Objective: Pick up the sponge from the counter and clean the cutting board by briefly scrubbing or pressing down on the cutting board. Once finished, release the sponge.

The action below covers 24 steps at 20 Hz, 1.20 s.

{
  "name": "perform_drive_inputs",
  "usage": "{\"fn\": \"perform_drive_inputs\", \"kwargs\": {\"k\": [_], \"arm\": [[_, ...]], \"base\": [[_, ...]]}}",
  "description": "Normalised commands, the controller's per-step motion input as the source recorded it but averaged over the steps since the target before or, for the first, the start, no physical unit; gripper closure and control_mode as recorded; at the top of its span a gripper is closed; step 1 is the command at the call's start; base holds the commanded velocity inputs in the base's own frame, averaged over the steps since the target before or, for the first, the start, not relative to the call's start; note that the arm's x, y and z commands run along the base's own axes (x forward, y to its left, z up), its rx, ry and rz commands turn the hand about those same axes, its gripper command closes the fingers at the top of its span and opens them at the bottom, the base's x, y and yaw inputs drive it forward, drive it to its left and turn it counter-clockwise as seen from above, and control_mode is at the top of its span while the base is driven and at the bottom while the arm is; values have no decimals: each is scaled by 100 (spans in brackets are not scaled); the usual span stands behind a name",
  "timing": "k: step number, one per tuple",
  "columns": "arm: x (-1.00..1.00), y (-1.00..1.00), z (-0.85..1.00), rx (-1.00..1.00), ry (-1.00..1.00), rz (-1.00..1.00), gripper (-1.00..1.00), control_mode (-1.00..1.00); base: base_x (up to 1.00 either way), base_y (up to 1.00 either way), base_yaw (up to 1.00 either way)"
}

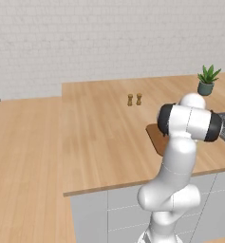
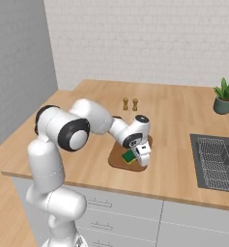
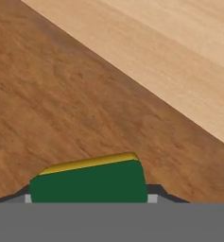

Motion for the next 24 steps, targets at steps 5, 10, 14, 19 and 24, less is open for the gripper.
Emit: {"fn": "perform_drive_inputs", "kwargs": {"k": [5,10,14,19,24], "arm": [[-12,-55,-7,0,-1,-11,100,-100],[0,-15,-4,0,-14,-3,100,-100],[7,-15,-47,0,-21,-8,100,-100],[30,-24,-33,0,-13,-11,100,-100],[55,-12,0,0,0,-3,100,-100]], "base": [[0,0,0],[0,0,0],[0,0,0],[0,0,0],[0,0,0]]}}
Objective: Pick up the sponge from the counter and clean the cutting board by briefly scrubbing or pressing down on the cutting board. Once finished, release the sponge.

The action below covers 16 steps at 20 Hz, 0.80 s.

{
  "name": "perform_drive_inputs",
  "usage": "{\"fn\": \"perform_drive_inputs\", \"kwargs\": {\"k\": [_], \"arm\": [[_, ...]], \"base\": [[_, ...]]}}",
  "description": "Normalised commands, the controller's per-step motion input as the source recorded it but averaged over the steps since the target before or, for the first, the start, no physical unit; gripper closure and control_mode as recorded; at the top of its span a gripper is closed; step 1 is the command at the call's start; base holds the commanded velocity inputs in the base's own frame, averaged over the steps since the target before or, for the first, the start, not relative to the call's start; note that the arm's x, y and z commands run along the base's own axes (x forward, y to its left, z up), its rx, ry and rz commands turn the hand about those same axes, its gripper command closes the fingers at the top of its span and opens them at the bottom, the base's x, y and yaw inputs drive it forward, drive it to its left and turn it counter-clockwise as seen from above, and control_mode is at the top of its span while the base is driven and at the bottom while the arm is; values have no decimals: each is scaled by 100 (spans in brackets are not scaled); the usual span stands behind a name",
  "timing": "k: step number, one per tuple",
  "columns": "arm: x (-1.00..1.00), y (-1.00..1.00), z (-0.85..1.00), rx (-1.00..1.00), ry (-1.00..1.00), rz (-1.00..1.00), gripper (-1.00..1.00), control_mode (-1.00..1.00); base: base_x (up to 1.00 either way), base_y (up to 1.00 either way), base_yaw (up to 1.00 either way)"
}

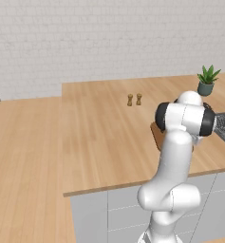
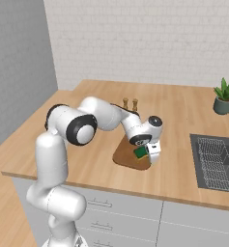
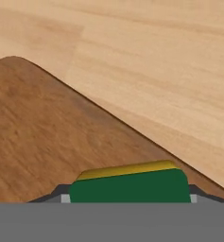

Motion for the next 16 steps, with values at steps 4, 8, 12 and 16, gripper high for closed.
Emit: {"fn": "perform_drive_inputs", "kwargs": {"k": [4,8,12,16], "arm": [[62,-2,-17,0,0,0,100,-100],[51,-16,-44,0,-5,-4,100,-100],[55,-14,-51,0,-11,-8,100,-100],[63,-10,-32,0,-7,-9,100,-100]], "base": [[0,0,0],[0,0,0],[0,0,0],[0,0,0]]}}
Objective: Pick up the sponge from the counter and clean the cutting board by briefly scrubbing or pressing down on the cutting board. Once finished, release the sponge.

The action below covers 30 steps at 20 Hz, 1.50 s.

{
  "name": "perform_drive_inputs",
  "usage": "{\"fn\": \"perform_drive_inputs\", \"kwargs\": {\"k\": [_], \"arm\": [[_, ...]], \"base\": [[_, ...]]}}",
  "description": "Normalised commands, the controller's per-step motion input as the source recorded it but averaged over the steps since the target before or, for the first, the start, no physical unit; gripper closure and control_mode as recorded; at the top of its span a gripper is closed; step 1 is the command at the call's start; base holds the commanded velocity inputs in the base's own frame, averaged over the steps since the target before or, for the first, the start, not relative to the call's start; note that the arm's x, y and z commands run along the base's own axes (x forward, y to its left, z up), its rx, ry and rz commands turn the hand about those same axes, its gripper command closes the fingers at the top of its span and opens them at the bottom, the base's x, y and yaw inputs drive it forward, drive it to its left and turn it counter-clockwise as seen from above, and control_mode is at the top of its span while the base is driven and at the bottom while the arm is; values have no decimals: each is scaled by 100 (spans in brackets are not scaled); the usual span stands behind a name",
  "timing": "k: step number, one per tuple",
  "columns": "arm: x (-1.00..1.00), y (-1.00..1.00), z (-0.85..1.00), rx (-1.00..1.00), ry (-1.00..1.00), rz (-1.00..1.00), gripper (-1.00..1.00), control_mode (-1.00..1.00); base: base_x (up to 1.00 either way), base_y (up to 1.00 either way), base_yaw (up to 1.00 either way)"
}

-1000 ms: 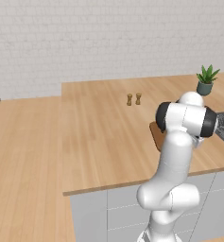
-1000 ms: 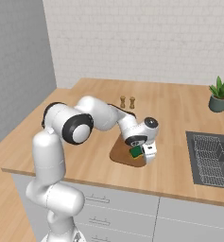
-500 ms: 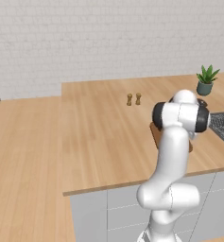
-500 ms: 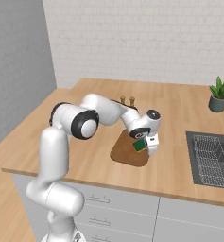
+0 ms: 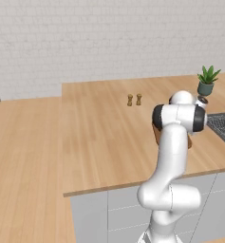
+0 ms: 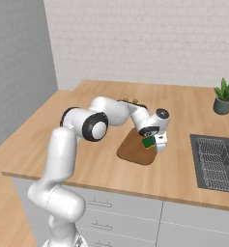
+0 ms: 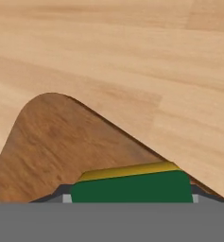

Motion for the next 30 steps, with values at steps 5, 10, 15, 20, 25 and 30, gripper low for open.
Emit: {"fn": "perform_drive_inputs", "kwargs": {"k": [5,10,15,20,25,30], "arm": [[-10,27,-57,-7,-11,-7,100,-100],[-30,93,-91,-23,-3,1,100,-100],[2,59,-30,-14,12,16,-100,-100],[1,0,39,0,2,16,-100,-100],[0,0,37,0,0,7,-100,-100],[-39,1,52,-3,-13,2,-100,-100]], "base": [[0,0,0],[0,0,0],[0,0,0],[0,0,0],[0,0,0],[0,0,0]]}}
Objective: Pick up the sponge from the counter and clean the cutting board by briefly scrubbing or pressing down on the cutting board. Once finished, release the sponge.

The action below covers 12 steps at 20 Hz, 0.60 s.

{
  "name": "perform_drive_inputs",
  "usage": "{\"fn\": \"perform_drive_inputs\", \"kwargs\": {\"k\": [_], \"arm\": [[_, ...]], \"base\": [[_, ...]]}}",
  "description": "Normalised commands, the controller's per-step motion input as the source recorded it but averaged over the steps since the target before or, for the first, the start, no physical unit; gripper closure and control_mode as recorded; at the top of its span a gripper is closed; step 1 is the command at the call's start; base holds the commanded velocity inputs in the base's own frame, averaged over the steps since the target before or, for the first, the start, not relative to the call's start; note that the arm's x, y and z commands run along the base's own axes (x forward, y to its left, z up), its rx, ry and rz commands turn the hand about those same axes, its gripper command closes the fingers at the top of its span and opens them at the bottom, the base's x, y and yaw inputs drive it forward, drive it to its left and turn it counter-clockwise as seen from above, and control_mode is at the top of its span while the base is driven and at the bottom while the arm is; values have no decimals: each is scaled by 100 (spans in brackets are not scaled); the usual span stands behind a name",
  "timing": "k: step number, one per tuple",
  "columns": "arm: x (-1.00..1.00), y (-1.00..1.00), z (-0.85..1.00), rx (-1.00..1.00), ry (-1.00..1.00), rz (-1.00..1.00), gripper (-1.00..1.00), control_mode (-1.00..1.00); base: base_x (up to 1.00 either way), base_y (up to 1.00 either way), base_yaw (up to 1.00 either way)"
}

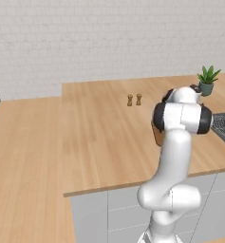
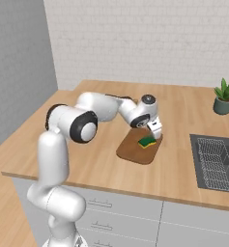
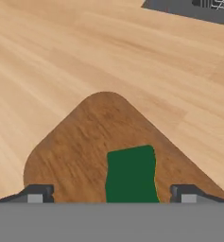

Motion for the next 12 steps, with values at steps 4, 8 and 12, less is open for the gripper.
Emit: {"fn": "perform_drive_inputs", "kwargs": {"k": [4,8,12], "arm": [[-91,42,90,-5,-36,6,-100,-100],[-89,73,89,5,-23,4,-100,-100],[-94,71,86,10,-15,11,-100,-100]], "base": [[0,0,0],[0,0,0],[0,0,0]]}}
